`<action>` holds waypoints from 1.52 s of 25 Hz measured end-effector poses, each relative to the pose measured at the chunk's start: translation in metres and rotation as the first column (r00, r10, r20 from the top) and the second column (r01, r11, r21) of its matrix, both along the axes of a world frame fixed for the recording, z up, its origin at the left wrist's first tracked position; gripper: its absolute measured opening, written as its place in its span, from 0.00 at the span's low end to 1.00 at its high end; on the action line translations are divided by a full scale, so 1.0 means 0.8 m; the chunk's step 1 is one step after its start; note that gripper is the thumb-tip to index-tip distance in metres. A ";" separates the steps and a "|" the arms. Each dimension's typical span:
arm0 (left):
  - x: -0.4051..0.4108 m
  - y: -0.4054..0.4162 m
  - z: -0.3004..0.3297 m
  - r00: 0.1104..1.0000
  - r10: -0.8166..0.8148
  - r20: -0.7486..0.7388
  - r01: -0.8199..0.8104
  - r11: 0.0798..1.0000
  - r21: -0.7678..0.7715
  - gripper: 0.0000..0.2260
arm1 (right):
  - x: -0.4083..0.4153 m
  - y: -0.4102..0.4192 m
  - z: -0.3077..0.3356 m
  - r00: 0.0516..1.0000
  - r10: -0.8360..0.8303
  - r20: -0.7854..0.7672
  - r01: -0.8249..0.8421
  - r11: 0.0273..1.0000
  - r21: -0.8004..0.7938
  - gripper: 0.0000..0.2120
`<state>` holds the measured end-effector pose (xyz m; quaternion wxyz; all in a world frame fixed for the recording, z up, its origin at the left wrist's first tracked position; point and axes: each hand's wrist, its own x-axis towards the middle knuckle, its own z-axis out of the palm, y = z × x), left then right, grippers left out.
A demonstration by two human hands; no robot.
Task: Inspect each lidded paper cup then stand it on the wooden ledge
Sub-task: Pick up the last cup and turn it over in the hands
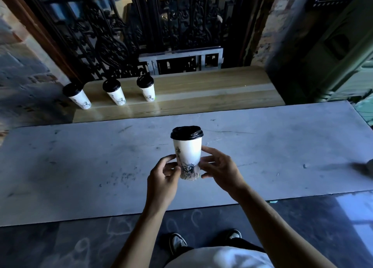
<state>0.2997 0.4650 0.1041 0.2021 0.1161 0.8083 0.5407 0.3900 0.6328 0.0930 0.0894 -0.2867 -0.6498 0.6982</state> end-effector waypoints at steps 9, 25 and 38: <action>-0.008 0.096 -0.016 0.984 0.037 0.172 -0.043 0.999 0.029 0.18 | -0.045 0.083 -0.030 0.991 0.128 0.034 -0.121 0.980 -0.158 0.28; -0.424 0.306 -0.211 0.952 -0.026 0.306 -0.039 0.978 0.204 0.34 | -0.478 0.238 -0.200 0.998 -0.052 -0.021 0.049 0.989 -0.141 0.34; -0.478 0.354 -0.286 0.955 -0.089 0.282 -0.004 0.949 0.314 0.34 | -0.529 0.278 -0.278 1.000 0.020 -0.010 -0.020 1.000 0.022 0.42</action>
